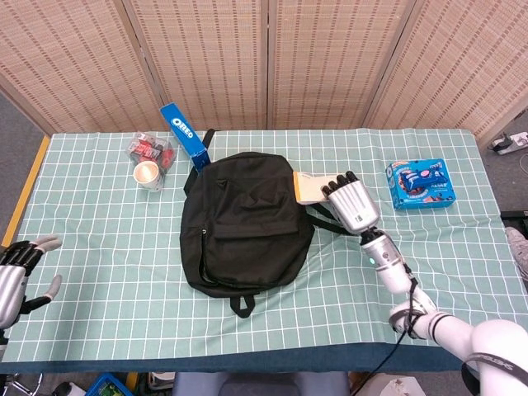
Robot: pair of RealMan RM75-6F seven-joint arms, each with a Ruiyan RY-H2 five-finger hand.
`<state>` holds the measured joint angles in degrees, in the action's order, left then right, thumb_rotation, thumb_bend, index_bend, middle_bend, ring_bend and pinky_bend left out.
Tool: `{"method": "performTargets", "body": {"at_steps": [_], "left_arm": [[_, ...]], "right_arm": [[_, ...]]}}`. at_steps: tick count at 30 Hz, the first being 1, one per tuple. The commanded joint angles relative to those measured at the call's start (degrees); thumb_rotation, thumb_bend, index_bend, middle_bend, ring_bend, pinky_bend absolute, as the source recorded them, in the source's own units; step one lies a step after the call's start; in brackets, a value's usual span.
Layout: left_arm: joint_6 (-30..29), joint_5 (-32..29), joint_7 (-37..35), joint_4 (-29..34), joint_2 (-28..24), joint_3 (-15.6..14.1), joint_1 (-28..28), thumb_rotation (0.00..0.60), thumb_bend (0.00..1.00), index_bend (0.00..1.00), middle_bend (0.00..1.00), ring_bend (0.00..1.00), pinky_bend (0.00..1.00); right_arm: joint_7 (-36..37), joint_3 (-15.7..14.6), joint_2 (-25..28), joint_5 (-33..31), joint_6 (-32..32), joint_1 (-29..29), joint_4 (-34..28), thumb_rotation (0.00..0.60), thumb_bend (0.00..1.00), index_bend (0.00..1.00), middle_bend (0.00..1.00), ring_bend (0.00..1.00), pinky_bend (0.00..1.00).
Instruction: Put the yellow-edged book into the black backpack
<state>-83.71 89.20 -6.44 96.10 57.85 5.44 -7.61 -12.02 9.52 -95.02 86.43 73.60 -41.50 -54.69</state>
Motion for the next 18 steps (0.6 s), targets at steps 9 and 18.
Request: {"method": "performTargets", "body": {"at_steps": [9, 18], "left_arm": [[11.99, 5.41, 4.07, 2.85, -0.17, 0.1, -10.47, 0.6, 0.4, 0.3, 0.2, 0.23, 0.14], [21.27, 8.04, 8.37, 3.46, 5.52, -0.37, -18.77, 0.6, 0.4, 0.3, 0.2, 0.23, 0.14]], "right_arm": [[-7.37, -3.08, 19.66, 12.17, 19.21, 9.78, -24.26, 0.6, 0.48, 0.85, 0.61, 0.47, 0.4], [-10.14, -1.66, 26.39, 16.47, 27.8, 14.73, -31.03, 0.6, 0.48, 0.85, 0.61, 0.47, 0.4]]}}
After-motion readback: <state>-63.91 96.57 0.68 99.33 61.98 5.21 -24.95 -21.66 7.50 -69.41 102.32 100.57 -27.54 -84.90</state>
